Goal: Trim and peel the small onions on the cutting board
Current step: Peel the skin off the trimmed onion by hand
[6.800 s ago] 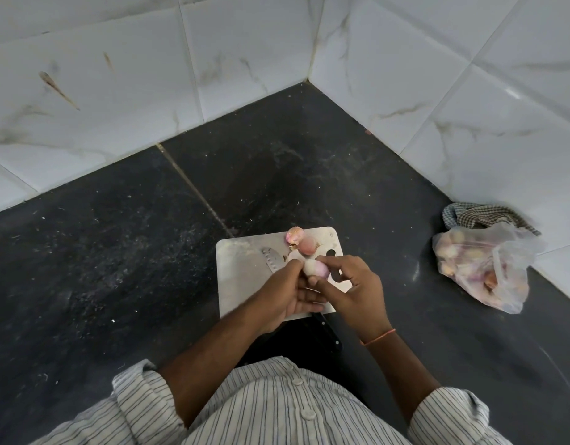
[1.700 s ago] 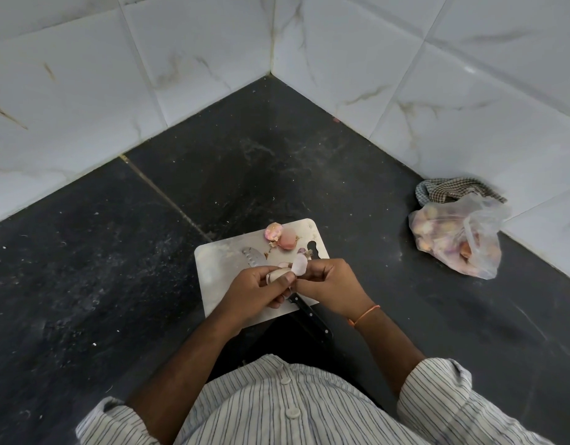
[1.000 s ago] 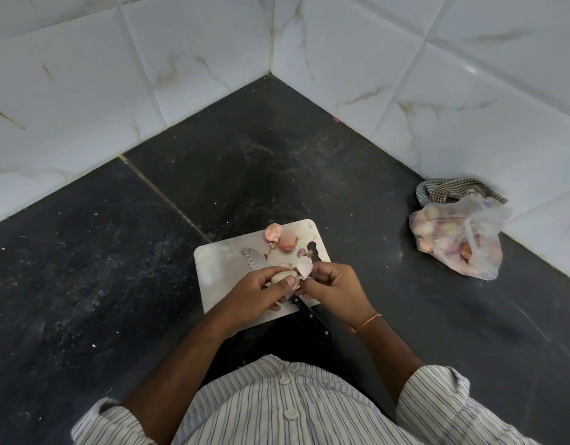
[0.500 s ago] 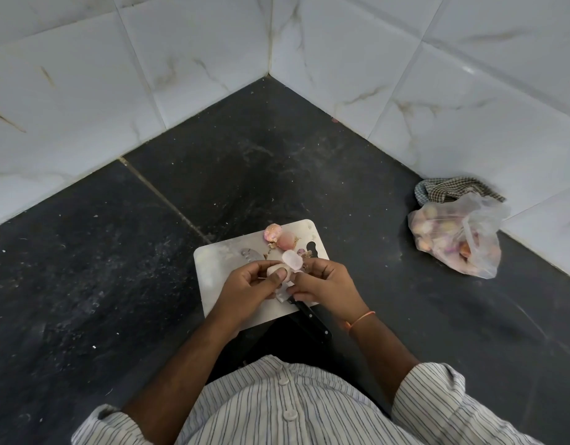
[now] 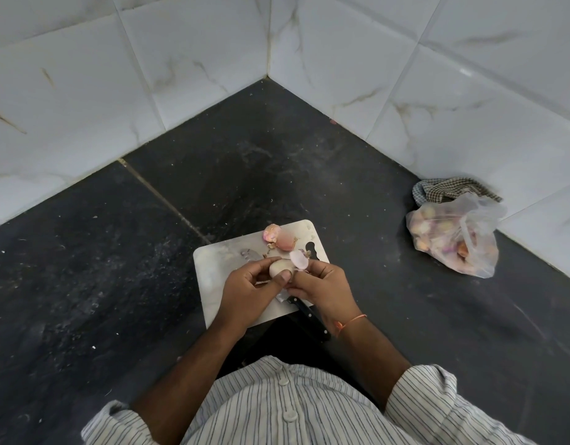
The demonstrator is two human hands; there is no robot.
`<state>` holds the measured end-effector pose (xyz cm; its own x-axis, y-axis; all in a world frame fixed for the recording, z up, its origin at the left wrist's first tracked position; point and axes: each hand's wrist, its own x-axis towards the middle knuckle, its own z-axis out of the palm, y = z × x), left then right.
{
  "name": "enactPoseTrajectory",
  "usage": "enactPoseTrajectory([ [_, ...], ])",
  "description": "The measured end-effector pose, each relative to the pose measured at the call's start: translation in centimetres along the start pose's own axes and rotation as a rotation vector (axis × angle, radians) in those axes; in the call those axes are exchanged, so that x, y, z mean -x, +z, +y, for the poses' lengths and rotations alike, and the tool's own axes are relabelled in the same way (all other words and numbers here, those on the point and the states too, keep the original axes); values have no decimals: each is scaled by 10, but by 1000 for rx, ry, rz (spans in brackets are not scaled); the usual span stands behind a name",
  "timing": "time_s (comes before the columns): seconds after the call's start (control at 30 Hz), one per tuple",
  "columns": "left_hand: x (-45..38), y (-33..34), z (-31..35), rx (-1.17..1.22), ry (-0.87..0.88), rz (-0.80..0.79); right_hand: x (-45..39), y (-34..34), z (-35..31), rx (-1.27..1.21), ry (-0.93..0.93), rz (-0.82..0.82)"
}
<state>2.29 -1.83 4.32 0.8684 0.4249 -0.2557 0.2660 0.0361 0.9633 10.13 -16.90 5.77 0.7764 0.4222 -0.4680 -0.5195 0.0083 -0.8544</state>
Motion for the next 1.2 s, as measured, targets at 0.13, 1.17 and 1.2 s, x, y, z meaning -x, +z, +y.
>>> enactPoseTrajectory([
  [0.13,1,-1,1,-32,16,-13,-4,-5,7,149,-69,26],
  [1.17,-3,-11,16,211,-314,-175,-1,-18,-16,685,-265,-120],
  [1.2,-3,-11,16,211,-314,-178,0,-16,-15,684,-270,-109],
])
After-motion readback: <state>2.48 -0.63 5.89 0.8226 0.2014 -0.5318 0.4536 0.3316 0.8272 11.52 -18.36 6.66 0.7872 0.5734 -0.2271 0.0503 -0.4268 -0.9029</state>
